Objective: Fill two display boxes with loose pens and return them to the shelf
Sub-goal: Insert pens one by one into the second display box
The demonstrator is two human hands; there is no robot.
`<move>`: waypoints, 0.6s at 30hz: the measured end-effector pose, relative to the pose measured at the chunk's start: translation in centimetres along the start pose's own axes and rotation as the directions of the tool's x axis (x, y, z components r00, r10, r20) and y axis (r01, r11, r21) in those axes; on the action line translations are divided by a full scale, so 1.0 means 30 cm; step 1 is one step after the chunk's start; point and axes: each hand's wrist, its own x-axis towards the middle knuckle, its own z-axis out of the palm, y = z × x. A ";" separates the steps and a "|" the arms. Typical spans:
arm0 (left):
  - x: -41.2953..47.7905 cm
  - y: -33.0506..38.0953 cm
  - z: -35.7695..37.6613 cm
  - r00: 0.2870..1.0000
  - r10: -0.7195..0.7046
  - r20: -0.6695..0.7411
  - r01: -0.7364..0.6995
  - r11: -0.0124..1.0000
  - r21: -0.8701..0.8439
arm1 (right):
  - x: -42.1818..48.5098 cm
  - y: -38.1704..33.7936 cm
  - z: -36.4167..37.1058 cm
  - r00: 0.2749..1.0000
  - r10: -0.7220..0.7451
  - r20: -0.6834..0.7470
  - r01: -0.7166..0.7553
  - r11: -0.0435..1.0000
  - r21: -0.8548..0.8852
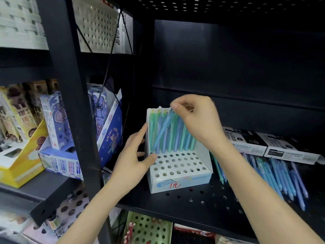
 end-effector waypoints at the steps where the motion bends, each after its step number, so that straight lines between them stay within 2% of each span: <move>1: 0.001 0.000 0.000 1.000 0.001 0.001 -0.001 1.000 -0.004 | 0.002 0.003 0.015 1.000 -0.013 0.019 0.014 0.999 -0.032; 4: 0.004 -0.003 0.000 1.000 0.004 0.001 -0.004 1.000 -0.009 | 0.007 0.010 0.051 0.996 -0.065 0.063 0.074 0.986 -0.147; 7: 0.004 -0.003 0.001 1.000 0.006 -0.001 -0.006 1.000 -0.011 | 0.031 0.018 0.067 0.981 -0.190 0.032 0.191 0.937 -0.293; 9: 0.004 -0.003 0.002 1.000 0.007 -0.003 -0.007 1.000 -0.015 | 0.046 0.018 0.075 0.978 -0.200 0.064 0.210 0.911 -0.356; 15: 0.007 -0.001 0.005 1.000 0.000 0.002 0.000 1.000 0.014 | 0.068 0.031 0.111 0.976 -0.097 0.195 0.162 0.922 -0.351; 18: 0.005 0.012 0.006 1.000 0.018 -0.019 -0.017 0.999 0.048 | 0.055 0.036 0.103 0.986 -0.105 0.132 0.143 0.937 -0.318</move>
